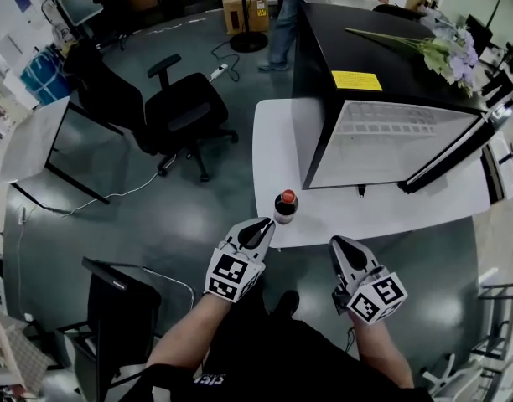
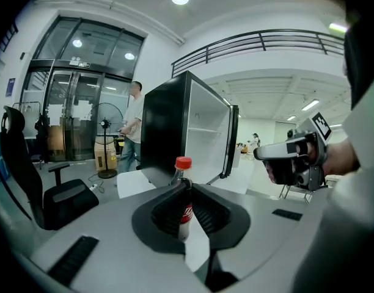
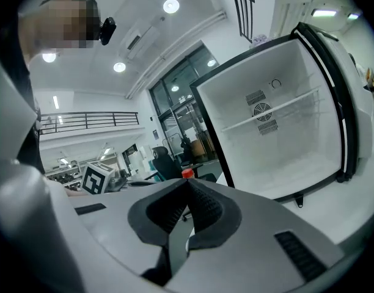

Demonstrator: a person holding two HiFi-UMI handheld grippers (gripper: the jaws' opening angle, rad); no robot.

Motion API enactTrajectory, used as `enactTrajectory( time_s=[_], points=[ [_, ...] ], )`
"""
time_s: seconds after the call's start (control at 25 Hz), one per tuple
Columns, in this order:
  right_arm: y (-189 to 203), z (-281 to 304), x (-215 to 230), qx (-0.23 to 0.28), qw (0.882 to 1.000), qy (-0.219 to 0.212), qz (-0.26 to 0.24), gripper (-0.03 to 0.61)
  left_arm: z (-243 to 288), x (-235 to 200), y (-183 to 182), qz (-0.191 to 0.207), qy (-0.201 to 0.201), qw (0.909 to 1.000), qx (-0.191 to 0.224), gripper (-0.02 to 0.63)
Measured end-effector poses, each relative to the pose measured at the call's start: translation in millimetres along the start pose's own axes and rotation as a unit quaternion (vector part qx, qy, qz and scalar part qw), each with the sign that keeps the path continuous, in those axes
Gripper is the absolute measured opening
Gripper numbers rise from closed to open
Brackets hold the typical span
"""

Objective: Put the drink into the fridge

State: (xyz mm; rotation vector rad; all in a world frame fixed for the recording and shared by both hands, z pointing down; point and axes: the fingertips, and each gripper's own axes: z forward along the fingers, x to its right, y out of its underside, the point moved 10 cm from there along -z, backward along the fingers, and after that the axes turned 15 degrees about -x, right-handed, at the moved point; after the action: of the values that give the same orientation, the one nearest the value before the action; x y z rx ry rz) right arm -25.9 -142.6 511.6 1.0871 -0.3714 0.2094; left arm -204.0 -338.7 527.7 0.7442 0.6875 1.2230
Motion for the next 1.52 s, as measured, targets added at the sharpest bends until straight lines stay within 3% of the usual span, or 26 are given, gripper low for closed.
enactTrajectory(
  time_s=[0.12, 0.8, 1.32, 1.52],
  points=[
    [-2.8, 10.8, -0.9, 0.002, 1.000, 0.007, -0.001, 0.012, 15.3, -9.3, 5.7, 0.006, 0.016, 0.9999, -0.001, 0.092],
    [23.1, 41.8, 5.1, -0.023, 0.999, 0.032, 0.022, 0.012, 67.6, -39.9, 41.6, 0.027, 0.061, 0.9977, 0.006, 0.181],
    [47.6, 49.7, 16.6, -0.040, 0.997, 0.041, 0.043, 0.012, 122.8, -41.9, 56.7, 0.037, 0.115, 0.9925, 0.019, 0.322],
    [55.3, 40.9, 24.3, -0.045, 0.996, 0.055, 0.052, 0.014, 143.9, -38.3, 56.9, 0.042, 0.107, 0.9932, 0.022, 0.333]
  ],
)
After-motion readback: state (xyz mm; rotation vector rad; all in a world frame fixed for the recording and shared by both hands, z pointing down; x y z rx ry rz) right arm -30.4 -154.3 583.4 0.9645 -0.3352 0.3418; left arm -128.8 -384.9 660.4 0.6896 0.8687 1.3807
